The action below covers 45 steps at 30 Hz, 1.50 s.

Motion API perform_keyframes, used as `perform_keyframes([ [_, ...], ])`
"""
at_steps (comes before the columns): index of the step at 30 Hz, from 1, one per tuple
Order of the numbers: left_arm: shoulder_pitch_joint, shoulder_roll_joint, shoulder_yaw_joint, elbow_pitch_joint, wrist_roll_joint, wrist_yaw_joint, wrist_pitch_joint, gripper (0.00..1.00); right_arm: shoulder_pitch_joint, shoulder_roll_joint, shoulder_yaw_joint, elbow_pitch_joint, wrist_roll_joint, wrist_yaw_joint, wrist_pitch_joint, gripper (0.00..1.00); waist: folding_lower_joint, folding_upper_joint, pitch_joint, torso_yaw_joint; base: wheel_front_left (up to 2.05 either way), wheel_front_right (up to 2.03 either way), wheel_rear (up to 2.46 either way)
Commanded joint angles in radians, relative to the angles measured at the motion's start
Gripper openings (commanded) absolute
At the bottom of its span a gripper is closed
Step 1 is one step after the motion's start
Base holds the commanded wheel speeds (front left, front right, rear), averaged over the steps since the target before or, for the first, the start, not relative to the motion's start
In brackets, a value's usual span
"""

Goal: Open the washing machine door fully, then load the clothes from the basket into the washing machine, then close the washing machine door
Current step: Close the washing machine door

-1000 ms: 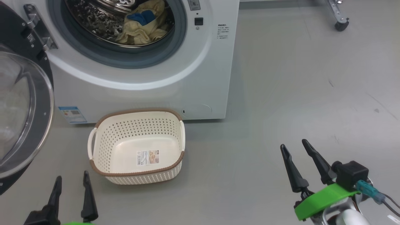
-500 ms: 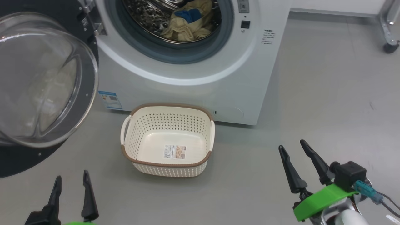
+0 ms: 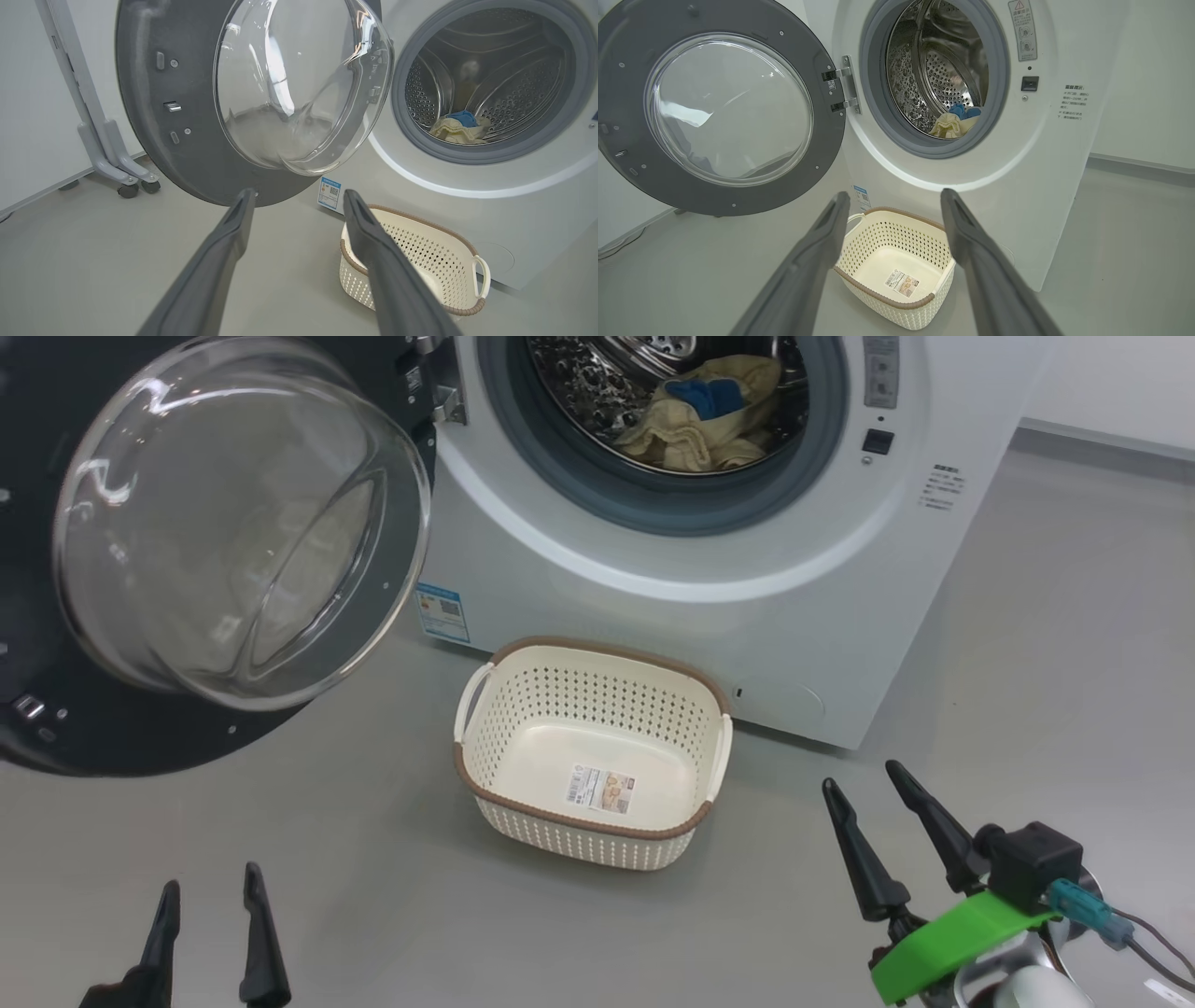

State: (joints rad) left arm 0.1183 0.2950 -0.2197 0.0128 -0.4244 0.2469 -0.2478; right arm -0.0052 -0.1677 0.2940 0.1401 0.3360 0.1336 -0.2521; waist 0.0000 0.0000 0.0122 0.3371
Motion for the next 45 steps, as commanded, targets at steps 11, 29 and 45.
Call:
perform_keyframes([
  [11, -0.019, -0.003, 0.062, -0.025, -0.007, 0.068, -0.014, 1.00, -0.045, -0.022, 0.025, -0.024, 0.003, -0.003, -0.010, 1.00, 0.0000, 0.0000, 0.012, 0.105, 0.00, 0.00, 0.00],
  [29, -0.011, -0.051, 0.110, -0.028, 0.007, 0.048, -0.014, 1.00, -0.068, -0.029, 0.043, -0.016, 0.006, -0.003, -0.010, 1.00, 0.0000, 0.0000, 0.032, 0.155, 0.00, 0.00, 0.00],
  [45, -0.029, -0.114, 0.288, -0.075, -0.064, -0.028, -0.014, 0.00, -0.075, -0.038, 0.040, -0.018, 0.010, -0.003, -0.010, 1.00, 0.0000, 0.0000, 0.054, 0.142, 0.00, 0.00, 0.00],
])
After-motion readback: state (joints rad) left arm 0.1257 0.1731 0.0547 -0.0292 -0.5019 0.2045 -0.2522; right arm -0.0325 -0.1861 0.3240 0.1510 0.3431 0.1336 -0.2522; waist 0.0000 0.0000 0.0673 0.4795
